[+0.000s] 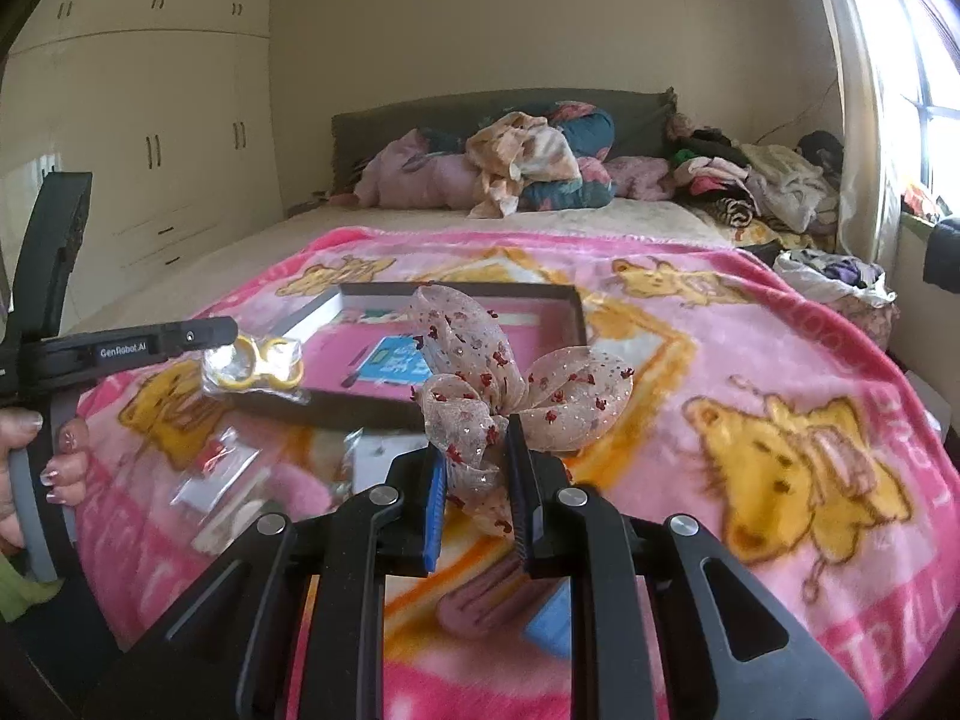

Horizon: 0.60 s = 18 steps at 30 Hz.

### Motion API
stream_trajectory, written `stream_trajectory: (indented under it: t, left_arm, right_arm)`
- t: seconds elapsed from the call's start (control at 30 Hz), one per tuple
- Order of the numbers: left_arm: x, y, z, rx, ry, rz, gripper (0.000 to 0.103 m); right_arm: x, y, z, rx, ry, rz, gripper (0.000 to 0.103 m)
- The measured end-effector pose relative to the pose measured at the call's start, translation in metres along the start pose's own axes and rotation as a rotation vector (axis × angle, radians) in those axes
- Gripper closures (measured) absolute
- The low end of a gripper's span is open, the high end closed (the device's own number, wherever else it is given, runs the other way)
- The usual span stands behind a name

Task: Organize jewelry
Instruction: 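Carry the yellow-ring bag over the gray tray with left tool while right tool carries the bow there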

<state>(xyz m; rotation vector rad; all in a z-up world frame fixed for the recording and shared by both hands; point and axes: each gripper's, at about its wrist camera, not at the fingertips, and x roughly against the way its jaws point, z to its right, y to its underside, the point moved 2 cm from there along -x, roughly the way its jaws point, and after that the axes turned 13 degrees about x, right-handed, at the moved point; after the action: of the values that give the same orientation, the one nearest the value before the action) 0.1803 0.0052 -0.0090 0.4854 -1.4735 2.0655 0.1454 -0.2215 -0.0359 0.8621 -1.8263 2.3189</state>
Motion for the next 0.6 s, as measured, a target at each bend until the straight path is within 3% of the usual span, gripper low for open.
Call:
stream_trajectory:
  t: [0.6]
  left_arm:
    - [-0.04, -0.048, 0.012, 0.046, 0.015, 0.048, 0.1]
  right_arm:
    - [-0.058, -0.033, 0.028, -0.029, 0.017, -0.019, 0.085]
